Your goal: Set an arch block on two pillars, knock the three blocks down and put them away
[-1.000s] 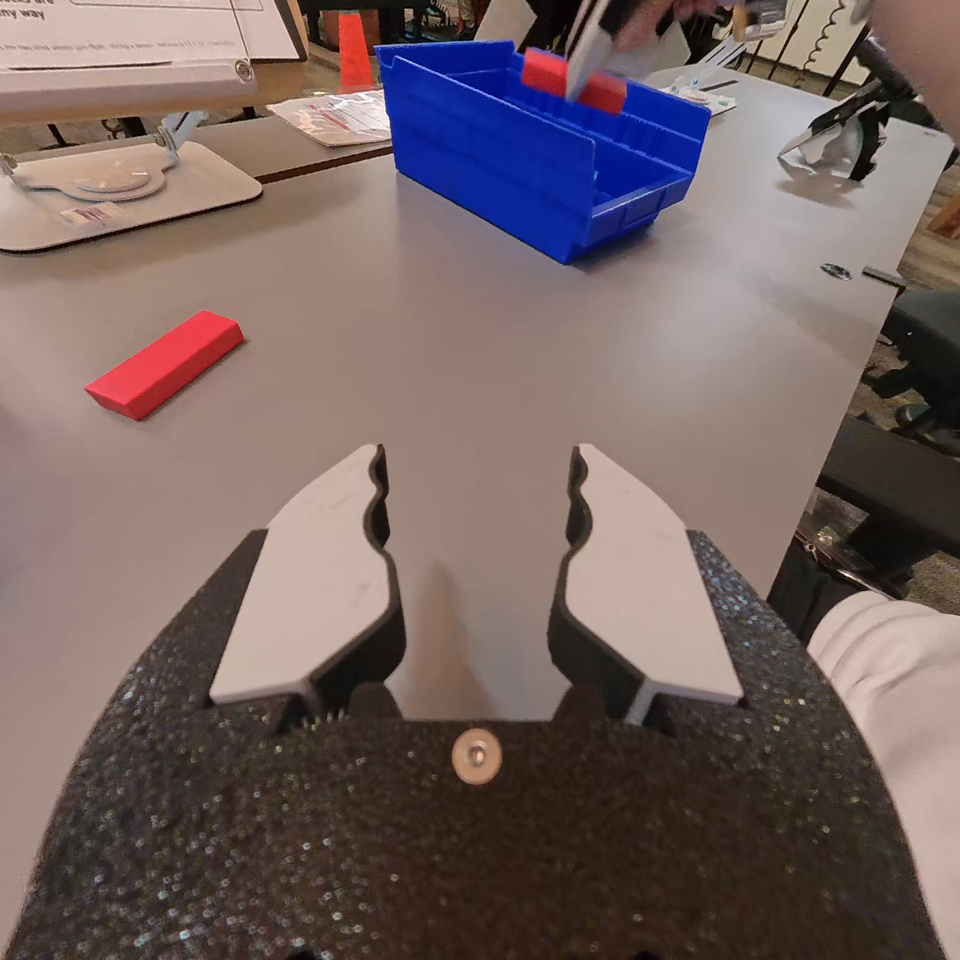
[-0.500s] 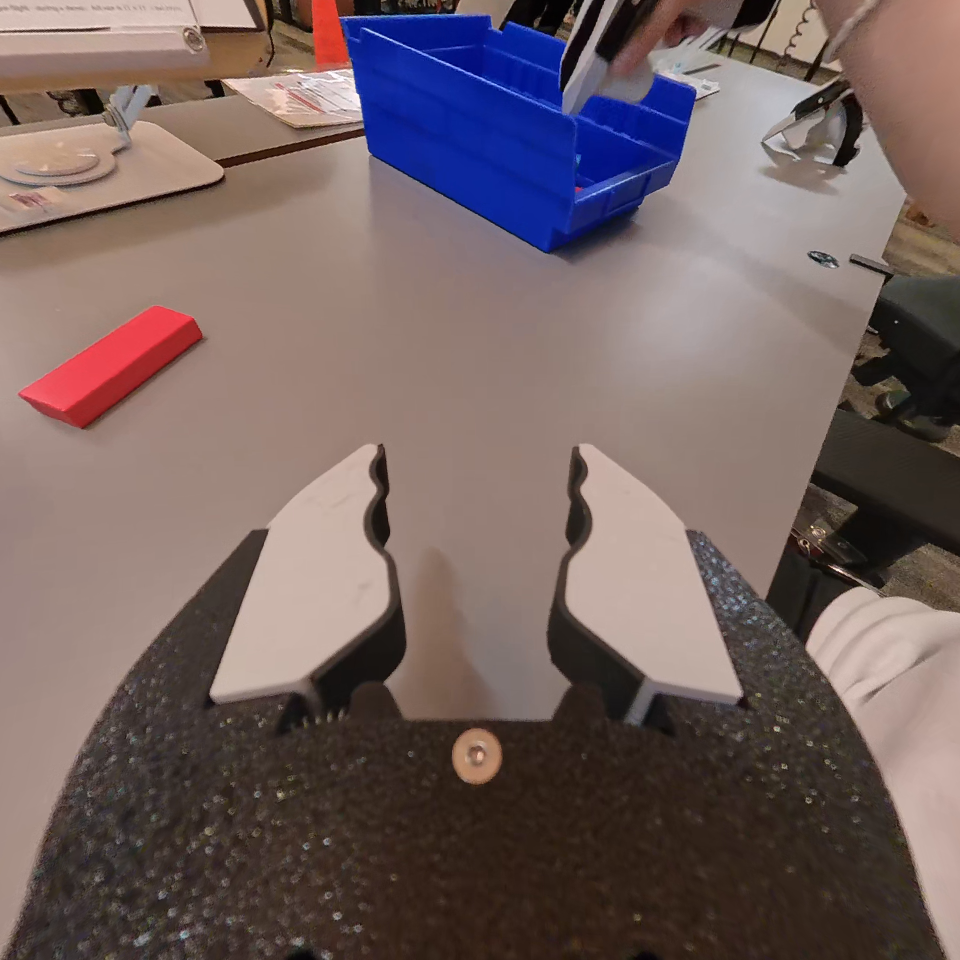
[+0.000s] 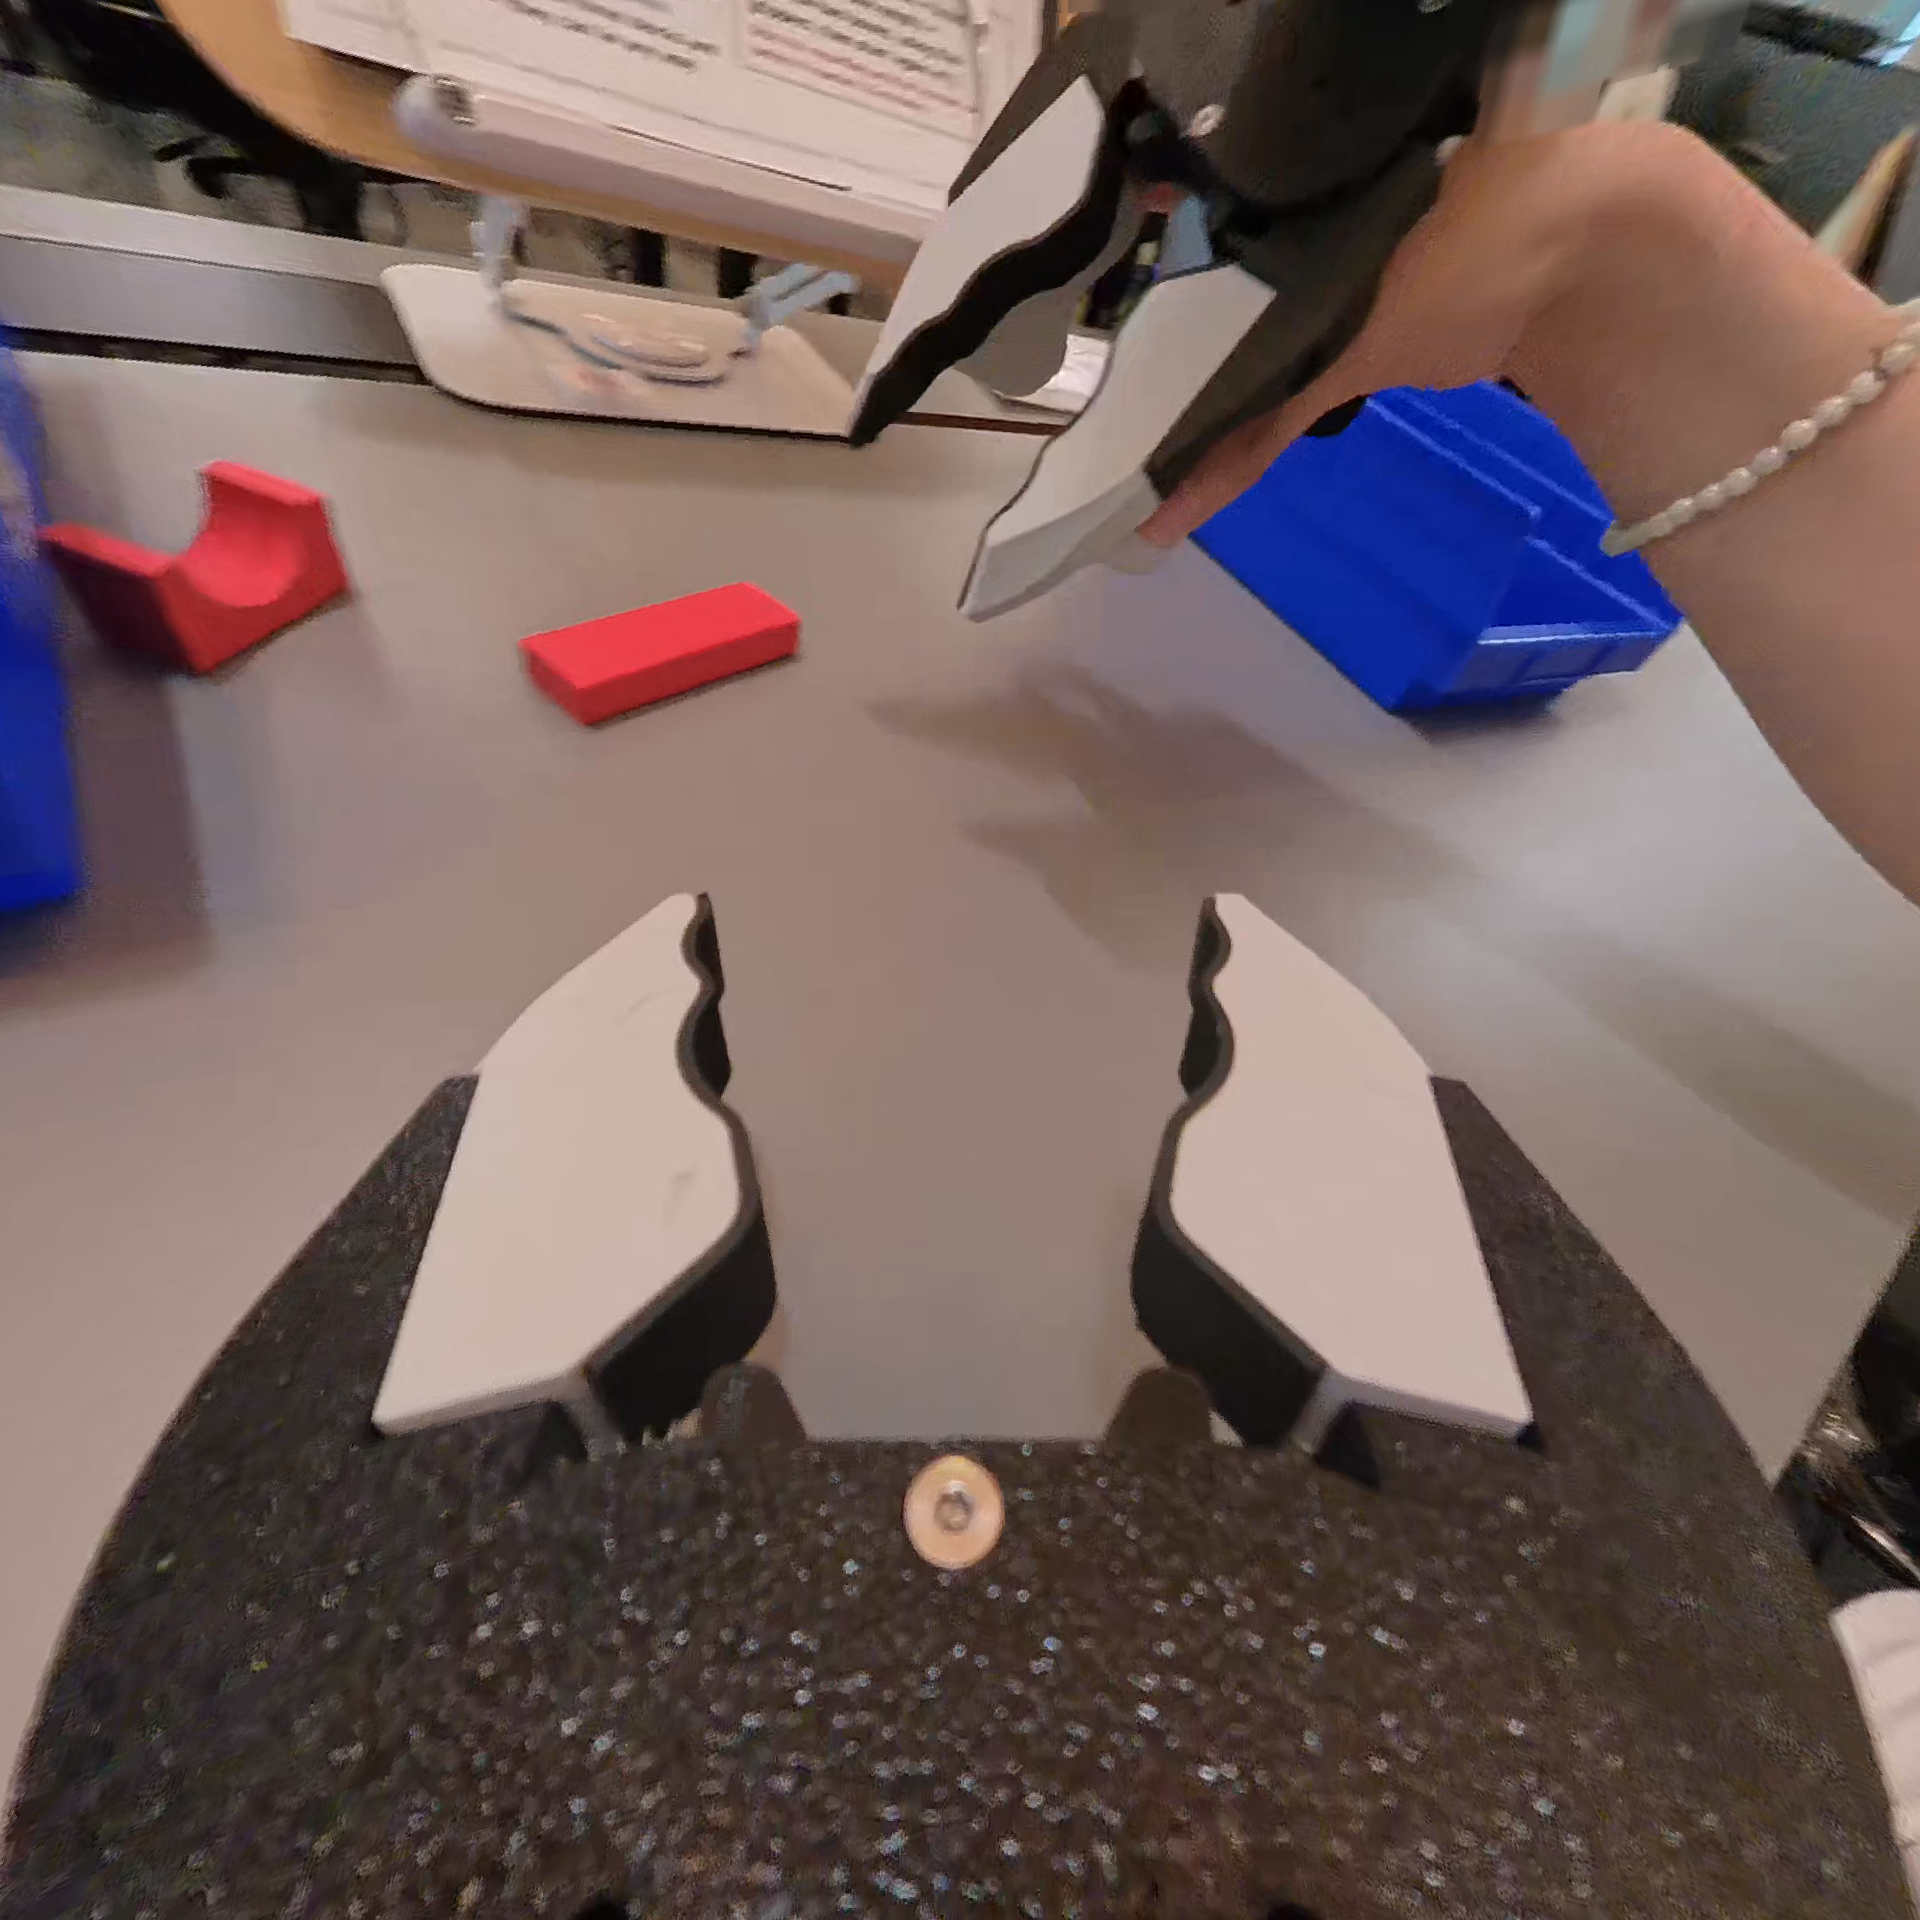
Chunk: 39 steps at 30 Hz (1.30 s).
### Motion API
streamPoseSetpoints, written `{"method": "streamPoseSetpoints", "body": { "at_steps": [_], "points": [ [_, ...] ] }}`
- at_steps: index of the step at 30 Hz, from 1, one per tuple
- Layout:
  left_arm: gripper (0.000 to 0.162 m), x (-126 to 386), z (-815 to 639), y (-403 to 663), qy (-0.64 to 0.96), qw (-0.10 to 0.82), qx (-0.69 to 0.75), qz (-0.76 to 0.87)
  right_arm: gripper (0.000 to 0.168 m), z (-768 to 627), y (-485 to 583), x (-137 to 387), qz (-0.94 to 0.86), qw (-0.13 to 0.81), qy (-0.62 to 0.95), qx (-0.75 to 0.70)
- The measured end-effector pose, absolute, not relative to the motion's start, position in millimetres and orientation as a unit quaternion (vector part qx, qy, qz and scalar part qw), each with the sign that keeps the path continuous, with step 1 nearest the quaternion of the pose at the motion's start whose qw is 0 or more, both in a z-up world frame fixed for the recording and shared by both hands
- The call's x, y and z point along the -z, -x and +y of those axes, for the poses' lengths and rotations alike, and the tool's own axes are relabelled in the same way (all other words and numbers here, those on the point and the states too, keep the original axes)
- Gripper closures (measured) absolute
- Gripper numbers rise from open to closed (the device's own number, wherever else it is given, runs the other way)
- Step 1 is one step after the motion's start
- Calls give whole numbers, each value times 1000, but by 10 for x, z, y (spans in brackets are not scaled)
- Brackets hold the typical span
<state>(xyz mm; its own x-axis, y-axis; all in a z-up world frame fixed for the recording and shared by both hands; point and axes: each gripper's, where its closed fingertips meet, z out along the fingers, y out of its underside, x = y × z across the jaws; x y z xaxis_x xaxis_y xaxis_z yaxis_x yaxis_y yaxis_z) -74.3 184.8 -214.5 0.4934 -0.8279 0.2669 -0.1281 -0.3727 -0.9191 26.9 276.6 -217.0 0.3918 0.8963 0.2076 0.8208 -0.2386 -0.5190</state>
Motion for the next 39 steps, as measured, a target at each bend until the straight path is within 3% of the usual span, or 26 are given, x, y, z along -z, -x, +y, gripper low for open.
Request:
{"method": "streamPoseSetpoints", "body": {
  "at_steps": [12,15,20,26,31,35,39],
  "points": [
    [76,2192,1972,1383,764,466,306,326,114,3396,-152,2877,-579,161,799,-29],
    [76,2207,2012,1400,765,463,317,316,135,3446,-120,2869,-580,173,796,-16],
    [76,2214,1995,1342,762,458,322,324,136,3238,-277,2832,-587,138,798,2],
    [77,2293,1919,1250,763,441,324,343,136,2922,-1055,2169,-514,189,836,45],
    [77,2264,1850,1176,758,438,328,356,136,2542,-2315,1591,-340,227,904,124],
    [77,2228,1803,1120,751,437,336,364,135,1943,-3395,1669,-207,151,949,181],
    [77,2228,1744,1064,748,429,343,373,135,1527,-3830,2107,-120,129,977,123]
  ]
}}
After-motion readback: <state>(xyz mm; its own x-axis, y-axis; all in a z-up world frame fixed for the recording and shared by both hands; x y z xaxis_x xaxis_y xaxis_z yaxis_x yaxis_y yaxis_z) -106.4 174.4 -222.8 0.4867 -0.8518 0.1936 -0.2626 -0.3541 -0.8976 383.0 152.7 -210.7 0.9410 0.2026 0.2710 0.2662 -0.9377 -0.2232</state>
